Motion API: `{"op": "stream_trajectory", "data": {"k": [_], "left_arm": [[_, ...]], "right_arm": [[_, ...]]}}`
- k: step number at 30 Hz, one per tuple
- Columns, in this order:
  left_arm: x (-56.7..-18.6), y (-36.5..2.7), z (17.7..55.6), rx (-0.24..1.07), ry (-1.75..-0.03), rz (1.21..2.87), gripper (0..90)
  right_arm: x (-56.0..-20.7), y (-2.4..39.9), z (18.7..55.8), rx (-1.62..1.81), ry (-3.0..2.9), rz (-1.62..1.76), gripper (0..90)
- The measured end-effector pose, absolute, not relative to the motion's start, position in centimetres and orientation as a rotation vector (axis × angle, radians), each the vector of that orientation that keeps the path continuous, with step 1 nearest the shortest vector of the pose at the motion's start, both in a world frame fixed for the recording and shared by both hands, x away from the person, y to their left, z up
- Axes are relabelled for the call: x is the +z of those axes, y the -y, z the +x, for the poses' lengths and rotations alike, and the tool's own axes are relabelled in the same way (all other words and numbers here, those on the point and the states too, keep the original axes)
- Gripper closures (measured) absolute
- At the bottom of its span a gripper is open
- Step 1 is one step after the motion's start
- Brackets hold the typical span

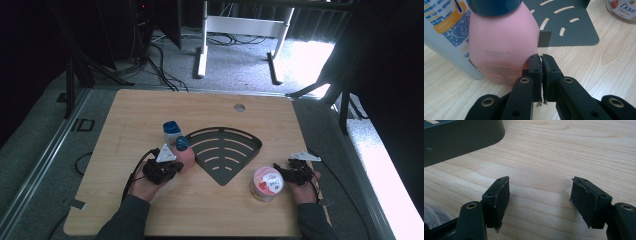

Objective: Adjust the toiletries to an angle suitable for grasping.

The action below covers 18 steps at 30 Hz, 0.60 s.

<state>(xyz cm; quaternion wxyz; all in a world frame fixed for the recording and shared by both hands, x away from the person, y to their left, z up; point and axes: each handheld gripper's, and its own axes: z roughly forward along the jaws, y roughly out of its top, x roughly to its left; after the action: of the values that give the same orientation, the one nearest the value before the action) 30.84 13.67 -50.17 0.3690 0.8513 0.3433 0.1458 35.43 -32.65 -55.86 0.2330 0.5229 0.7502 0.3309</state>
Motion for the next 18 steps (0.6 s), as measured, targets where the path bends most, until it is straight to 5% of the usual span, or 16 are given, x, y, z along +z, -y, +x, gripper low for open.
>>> {"op": "stream_trajectory", "data": {"k": [18], "left_arm": [[-51.6, -13.5, 30.1, 0.361, -0.845, 2.15, 82.7]], "right_arm": [[-55.8, 32.6, 35.6, 0.909, -2.061, 1.438, 31.3]]}}
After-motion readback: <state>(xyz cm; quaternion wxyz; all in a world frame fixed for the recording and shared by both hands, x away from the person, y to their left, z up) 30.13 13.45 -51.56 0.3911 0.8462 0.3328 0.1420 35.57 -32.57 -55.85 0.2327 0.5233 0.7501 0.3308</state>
